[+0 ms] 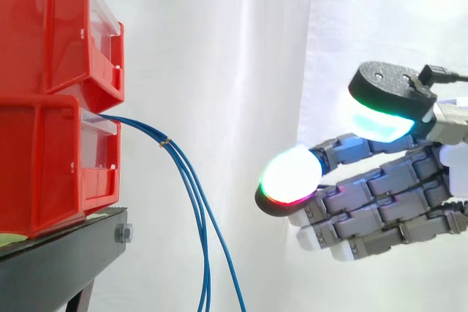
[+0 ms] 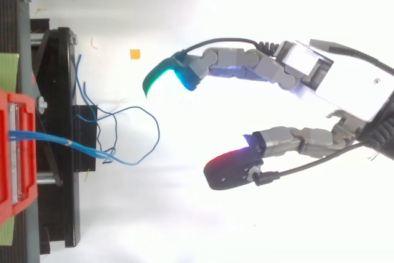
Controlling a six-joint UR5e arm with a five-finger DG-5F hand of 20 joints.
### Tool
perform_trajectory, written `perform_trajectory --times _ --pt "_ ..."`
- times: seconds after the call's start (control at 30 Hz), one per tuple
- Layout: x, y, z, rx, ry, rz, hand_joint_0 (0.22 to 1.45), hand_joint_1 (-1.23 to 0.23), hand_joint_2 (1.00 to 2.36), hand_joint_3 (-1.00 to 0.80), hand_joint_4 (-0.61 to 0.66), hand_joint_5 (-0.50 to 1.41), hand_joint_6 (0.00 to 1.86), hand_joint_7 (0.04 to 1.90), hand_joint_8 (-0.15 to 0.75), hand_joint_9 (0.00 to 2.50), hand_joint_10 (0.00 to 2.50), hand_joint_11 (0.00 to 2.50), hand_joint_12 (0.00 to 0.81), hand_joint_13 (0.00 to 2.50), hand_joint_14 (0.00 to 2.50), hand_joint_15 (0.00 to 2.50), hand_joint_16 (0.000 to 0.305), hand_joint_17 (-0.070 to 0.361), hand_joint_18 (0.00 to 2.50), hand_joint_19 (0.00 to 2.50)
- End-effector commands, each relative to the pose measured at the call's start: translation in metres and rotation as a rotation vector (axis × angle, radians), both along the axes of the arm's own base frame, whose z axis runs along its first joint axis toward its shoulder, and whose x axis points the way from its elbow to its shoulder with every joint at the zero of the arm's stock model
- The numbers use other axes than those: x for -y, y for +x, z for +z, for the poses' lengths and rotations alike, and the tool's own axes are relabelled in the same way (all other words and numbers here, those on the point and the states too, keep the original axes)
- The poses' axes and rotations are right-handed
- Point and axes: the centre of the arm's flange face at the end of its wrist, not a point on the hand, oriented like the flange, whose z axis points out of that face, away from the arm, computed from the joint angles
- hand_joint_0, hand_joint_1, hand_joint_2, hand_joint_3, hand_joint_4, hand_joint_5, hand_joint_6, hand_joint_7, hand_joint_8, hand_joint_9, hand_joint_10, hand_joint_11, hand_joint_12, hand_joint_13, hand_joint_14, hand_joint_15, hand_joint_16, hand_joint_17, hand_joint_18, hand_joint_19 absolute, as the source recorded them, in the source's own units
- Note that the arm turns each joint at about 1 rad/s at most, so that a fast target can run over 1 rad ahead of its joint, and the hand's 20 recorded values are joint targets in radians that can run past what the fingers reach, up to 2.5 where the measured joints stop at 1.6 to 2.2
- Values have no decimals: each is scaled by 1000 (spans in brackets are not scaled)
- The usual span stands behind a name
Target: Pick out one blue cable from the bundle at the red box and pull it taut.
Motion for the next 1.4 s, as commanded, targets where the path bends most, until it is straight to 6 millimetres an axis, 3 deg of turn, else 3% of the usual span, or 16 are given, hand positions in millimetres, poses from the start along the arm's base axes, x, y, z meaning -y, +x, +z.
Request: perform_trajectory --times 0.0,0.23,0.3,0.67,1.03,1.3,1.37 --pt "2 4 4 15 -8 -7 547 -567 1000 -500 332 -202 502 766 256 493 0 56 290 475 1 65 32 71 234 274" --pt "5 12 -1 42 -22 -17 548 -567 1001 -500 334 -200 502 767 258 503 1 59 289 482 0 70 31 70 238 274" --pt "8 25 -16 32 -8 -30 548 -566 1000 -500 334 -200 502 766 258 505 0 59 288 484 2 70 31 70 239 274" --pt "7 62 -28 73 44 -34 549 -564 1000 -500 335 -197 502 765 257 513 0 60 284 493 0 89 30 68 241 292" --pt "0 72 -28 94 56 -4 525 -515 1000 -500 349 -192 502 784 263 536 3 97 293 500 2 97 31 71 241 294" --pt "-7 76 -25 98 67 16 518 -620 1000 -500 357 -186 502 817 263 565 4 140 296 508 2 89 32 72 253 277" --pt "-7 78 -39 81 64 16 519 -645 1000 -500 358 -185 502 834 264 568 4 156 297 520 2 99 32 72 271 279"
